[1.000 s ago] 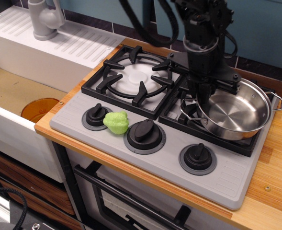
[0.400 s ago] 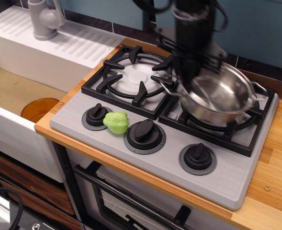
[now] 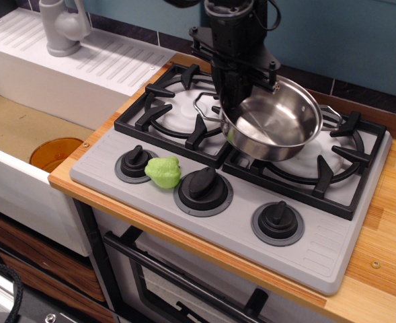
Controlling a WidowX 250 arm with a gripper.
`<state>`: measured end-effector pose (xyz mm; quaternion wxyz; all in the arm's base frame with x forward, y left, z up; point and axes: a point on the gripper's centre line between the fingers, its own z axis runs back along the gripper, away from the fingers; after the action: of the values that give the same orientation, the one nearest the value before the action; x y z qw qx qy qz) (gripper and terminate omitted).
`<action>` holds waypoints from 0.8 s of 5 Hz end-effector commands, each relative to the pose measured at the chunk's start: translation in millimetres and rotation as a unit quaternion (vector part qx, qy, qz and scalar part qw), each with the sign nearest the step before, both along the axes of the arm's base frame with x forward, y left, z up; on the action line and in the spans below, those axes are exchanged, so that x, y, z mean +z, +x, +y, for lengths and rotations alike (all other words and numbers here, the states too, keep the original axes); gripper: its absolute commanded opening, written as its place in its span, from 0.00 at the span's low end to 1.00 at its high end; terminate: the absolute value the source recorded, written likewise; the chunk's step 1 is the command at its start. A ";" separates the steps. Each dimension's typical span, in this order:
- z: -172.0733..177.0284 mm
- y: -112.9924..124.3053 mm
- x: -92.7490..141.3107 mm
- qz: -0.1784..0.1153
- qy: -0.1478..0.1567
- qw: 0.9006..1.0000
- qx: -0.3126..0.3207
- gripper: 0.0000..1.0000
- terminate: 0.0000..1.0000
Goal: Put pot or pan on stove and put cauliflower in pot or pan
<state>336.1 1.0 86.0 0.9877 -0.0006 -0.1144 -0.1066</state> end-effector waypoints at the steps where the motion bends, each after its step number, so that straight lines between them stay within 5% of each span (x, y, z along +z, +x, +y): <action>1: 28.2 18.6 26.2 -0.046 0.004 0.999 -0.023 0.00 0.00; 4: 61.9 54.8 23.5 -0.051 0.001 0.997 -0.057 0.00 0.00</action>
<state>381.9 59.9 87.5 0.9776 -0.0141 -0.1341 -0.1619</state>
